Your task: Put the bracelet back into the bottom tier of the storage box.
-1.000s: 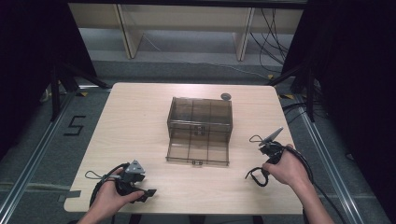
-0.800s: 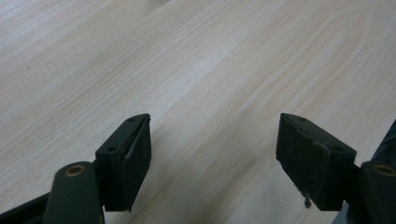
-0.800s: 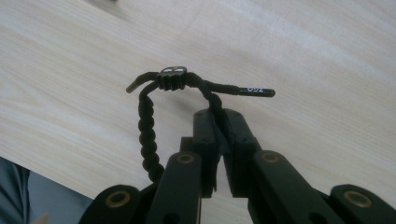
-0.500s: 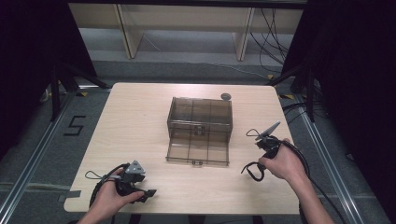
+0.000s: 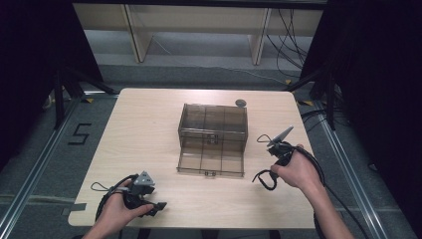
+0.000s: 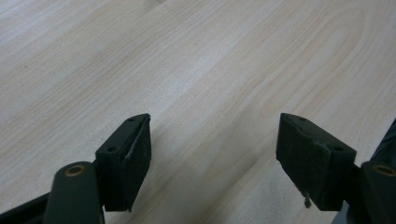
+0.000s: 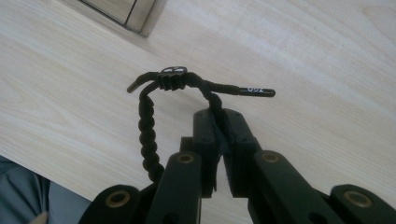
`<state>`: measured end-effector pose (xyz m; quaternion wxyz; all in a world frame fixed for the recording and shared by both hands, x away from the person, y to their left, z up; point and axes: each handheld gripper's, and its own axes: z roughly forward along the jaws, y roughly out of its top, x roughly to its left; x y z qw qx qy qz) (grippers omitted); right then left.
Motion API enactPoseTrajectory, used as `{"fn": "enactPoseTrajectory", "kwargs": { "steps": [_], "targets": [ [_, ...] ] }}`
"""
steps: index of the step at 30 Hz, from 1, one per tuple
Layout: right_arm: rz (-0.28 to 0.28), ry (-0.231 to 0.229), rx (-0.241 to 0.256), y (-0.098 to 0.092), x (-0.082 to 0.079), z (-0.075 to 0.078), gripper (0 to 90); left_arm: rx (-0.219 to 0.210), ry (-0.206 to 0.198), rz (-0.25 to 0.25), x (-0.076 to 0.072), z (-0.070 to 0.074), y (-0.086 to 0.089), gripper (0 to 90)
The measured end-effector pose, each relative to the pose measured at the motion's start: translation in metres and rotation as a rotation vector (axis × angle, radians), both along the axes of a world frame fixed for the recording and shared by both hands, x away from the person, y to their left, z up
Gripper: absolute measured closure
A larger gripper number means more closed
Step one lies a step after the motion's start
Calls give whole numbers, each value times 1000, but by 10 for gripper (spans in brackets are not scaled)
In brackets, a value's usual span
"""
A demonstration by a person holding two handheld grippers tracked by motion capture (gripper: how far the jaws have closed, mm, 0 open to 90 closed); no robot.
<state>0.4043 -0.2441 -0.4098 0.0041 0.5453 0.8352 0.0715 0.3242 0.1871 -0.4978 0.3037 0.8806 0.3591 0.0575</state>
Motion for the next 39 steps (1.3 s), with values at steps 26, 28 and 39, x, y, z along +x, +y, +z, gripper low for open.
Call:
{"fn": "enactPoseTrajectory", "kwargs": {
  "steps": [26, 28, 39],
  "targets": [
    [8, 1, 4, 17, 11, 7, 849, -3, 5, 1, 0, 0, -1, 267],
    [27, -13, 6, 17, 13, 7, 849, -4, 12, -4, 0, 0, -1, 267],
    [36, -9, 2, 22, 19, 11, 849, -4, 5, -1, 0, -1, -1, 267]
  ]
}}
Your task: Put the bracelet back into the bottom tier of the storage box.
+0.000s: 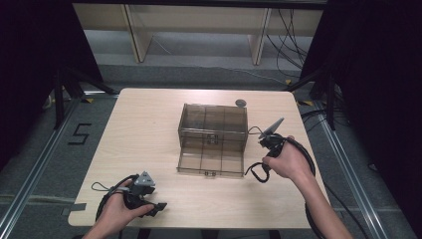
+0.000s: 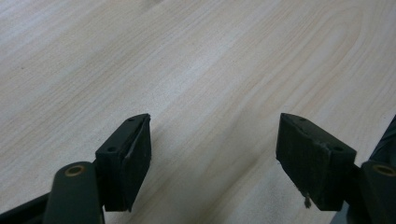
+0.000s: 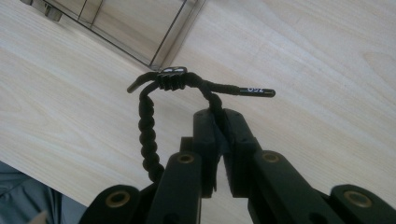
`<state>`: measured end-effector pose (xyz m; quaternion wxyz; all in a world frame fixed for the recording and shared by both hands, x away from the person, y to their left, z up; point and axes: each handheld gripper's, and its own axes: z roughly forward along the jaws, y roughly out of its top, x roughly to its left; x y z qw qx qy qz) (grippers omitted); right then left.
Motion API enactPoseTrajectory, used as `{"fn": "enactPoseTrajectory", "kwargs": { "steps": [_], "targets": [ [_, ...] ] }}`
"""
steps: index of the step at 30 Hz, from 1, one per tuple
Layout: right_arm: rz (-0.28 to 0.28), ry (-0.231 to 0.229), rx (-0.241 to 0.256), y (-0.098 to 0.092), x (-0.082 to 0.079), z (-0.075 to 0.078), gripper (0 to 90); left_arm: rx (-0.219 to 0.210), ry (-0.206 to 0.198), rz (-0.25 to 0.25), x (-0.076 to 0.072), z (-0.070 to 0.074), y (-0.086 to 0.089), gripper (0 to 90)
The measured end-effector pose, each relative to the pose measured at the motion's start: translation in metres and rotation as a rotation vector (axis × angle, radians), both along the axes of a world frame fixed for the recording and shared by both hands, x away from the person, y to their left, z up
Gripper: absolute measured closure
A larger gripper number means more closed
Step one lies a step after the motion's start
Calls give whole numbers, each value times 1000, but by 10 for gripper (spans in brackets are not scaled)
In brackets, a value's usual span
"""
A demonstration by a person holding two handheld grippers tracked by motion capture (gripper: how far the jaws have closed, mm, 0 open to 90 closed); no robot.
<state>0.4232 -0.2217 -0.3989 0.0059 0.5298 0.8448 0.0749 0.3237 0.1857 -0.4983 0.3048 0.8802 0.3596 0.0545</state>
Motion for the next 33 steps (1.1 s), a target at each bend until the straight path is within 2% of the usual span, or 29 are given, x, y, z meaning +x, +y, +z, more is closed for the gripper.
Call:
{"fn": "enactPoseTrajectory", "kwargs": {
  "steps": [7, 9, 11, 12, 13, 21, 23, 26, 28, 29, 31, 33],
  "targets": [
    [4, 7, -9, 6, 5, 4, 849, 0, 2, 0, 0, 0, 0, 267],
    [2, -8, -5, 7, 5, 3, 849, -6, -4, 3, 0, 0, 0, 267],
    [5, -8, -2, 8, 6, 3, 849, 7, -7, -12, 0, 1, 1, 267],
    [40, -10, -5, 7, 9, 3, 849, 5, -8, -9, 0, 1, 0, 267],
    [2, 8, -3, 9, 7, 4, 849, 5, -8, -9, 0, 1, 0, 267],
    [-6, -1, 2, 12, 10, 4, 849, 1, -12, 0, 0, 0, -1, 267],
    [0, 12, -5, 12, 10, 5, 849, 1, -12, 0, 0, 0, -1, 267],
    [1, 2, -2, 13, 11, 5, 849, 0, -11, -1, 0, 0, 0, 267],
    [0, -8, -2, 14, 12, 6, 850, 15, -16, -2, 0, 0, 0, 267],
    [12, 3, -4, 14, 13, 7, 849, 7, -14, -2, 0, 0, 0, 267],
    [4, 14, 1, 16, 13, 7, 849, 6, -9, -12, 0, 1, 0, 267],
    [-5, 6, 3, 17, 13, 7, 849, 9, -13, -6, 0, 1, 0, 267]
  ]
}}
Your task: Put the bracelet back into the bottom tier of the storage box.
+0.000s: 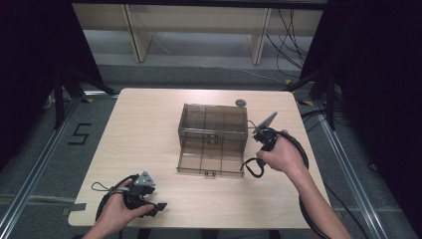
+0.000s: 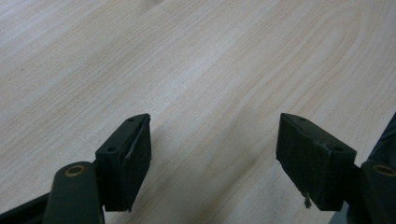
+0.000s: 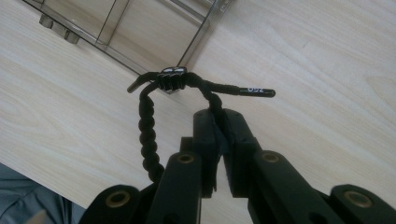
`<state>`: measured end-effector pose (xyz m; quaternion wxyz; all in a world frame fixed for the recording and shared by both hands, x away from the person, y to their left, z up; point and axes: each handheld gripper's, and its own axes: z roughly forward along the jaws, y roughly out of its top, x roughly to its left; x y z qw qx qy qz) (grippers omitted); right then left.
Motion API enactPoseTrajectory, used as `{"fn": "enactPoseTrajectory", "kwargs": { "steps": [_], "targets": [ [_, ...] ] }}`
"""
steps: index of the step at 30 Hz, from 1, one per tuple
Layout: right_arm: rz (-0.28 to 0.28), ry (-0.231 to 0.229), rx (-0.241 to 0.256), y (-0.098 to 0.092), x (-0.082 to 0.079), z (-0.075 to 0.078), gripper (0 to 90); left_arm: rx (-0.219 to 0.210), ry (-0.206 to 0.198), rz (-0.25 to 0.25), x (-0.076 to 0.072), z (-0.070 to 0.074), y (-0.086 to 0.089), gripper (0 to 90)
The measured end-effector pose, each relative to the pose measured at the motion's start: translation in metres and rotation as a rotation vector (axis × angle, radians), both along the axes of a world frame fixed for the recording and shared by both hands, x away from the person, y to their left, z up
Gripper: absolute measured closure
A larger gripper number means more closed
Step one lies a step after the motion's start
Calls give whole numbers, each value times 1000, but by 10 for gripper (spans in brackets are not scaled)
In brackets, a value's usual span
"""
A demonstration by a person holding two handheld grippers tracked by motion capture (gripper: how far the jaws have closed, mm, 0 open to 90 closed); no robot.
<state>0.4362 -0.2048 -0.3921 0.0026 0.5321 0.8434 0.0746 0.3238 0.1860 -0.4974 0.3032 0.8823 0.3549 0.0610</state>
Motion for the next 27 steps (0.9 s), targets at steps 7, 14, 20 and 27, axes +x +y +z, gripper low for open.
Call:
{"fn": "enactPoseTrajectory", "kwargs": {
  "steps": [7, 14, 20, 27],
  "targets": [
    [5, 4, -14, 3, 4, -3, 850, -1, 0, -1, 0, 0, 0, 267],
    [7, 18, -3, 9, 6, -4, 849, 2, 2, -6, 0, 0, 0, 267],
    [17, 21, -12, 13, 9, -5, 849, -4, 2, -8, -1, 0, 0, 267],
    [29, 59, 22, 18, 12, -4, 849, -3, 1, -7, 0, 0, 0, 267]
  ]
}}
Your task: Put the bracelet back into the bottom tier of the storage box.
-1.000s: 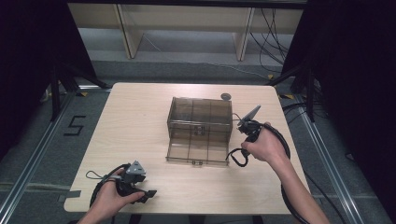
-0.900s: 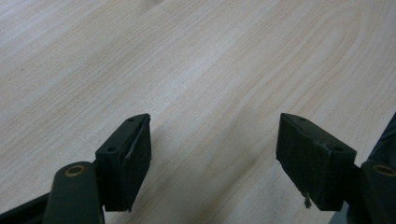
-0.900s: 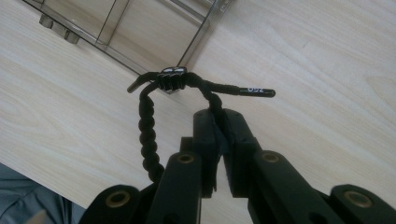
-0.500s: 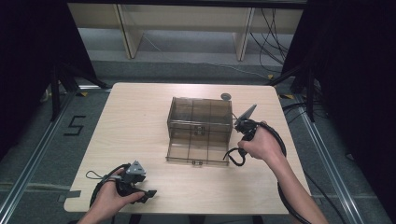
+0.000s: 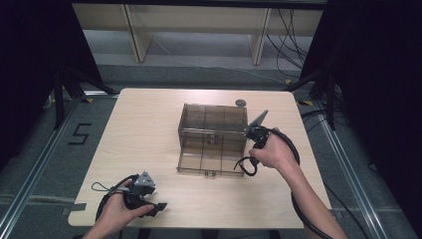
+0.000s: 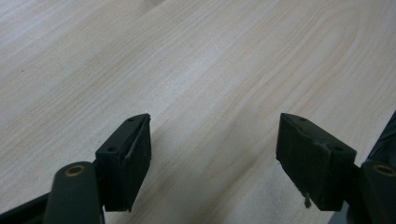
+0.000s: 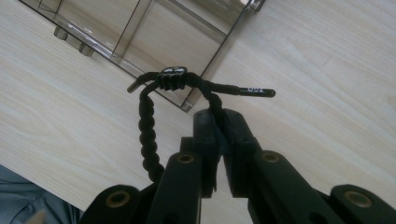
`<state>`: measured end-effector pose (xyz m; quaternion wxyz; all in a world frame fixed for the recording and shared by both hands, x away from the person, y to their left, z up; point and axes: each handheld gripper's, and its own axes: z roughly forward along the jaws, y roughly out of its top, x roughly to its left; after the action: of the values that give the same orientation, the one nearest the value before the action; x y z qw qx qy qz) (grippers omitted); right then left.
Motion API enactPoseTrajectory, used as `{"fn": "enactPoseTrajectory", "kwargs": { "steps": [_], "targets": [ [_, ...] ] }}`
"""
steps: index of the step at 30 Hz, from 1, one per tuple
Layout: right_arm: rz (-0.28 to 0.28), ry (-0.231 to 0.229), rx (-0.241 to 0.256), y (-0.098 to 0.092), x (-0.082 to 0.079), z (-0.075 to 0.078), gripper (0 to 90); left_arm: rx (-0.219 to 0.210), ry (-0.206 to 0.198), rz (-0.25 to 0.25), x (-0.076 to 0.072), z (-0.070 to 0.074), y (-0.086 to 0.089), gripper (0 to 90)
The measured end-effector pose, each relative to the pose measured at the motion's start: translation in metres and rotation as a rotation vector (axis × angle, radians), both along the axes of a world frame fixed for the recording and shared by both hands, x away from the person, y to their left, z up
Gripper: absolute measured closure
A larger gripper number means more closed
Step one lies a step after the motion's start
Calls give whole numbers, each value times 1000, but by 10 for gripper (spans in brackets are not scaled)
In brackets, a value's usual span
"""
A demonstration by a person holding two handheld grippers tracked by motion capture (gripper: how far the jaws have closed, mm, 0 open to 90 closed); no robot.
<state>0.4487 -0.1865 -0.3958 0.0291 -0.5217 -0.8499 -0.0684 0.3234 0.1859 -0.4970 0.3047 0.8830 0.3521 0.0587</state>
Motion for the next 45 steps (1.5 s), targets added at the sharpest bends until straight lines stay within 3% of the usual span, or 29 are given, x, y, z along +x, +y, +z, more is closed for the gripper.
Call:
{"fn": "enactPoseTrajectory", "kwargs": {
  "steps": [4, 5, 11, 22, 24, 25, 27, 31, 32, 33, 34, 35, 36, 37, 39, 40, 42, 44, 45],
  "targets": [
    [3, 3, -1, 2, 2, -1, 849, 0, 0, 0, 0, 0, 0, 267],
    [5, -16, -28, 3, 2, -2, 849, -3, 2, 8, 0, 0, -1, 267],
    [22, -1, -19, 5, 6, -2, 849, 4, 0, -1, 0, 0, 0, 267],
    [14, -16, -18, 11, 9, -5, 849, 1, -1, 5, 0, 0, 0, 267],
    [20, 7, -5, 11, 11, -4, 849, -1, -2, -1, 0, 0, 0, 267],
    [6, -6, -44, 14, 10, -4, 849, 3, 1, -1, 0, 0, 0, 267],
    [22, -20, -40, 14, 11, -5, 849, 0, -3, 5, 0, 0, 0, 267],
    [21, -3, -32, 16, 12, -4, 849, 0, -2, -2, 0, 0, 0, 267],
    [14, 10, -33, 16, 13, -6, 849, 1, 0, 16, 0, -1, -1, 267],
    [19, -5, -55, 17, 13, -6, 849, 6, -3, 17, 0, -1, -1, 267],
    [13, 27, -31, 16, 14, -6, 850, 11, -10, 8, 0, 0, -1, 267],
    [13, 27, -31, 16, 14, -6, 850, 11, -10, 8, 0, 0, -1, 267],
    [110, -42, -36, 14, 17, -9, 849, 11, -10, 9, 0, 0, -1, 267],
    [27, 2, -44, 18, 14, -7, 849, 11, -10, 9, 0, 0, -1, 267],
    [42, 11, -27, 18, 16, -8, 849, 9, -4, 5, 0, 0, 0, 267],
    [27, -2, -53, 20, 15, -8, 849, 11, -10, 9, 0, 0, -1, 267],
    [27, 11, -48, 20, 16, -8, 849, 10, -9, 10, 0, -1, -1, 267],
    [36, -9, -60, 21, 16, -10, 849, -1, -6, 2, 0, -1, 0, 267],
    [30, 18, -46, 21, 17, -10, 850, -3, -6, 7, 0, -1, -1, 267]
  ]
}}
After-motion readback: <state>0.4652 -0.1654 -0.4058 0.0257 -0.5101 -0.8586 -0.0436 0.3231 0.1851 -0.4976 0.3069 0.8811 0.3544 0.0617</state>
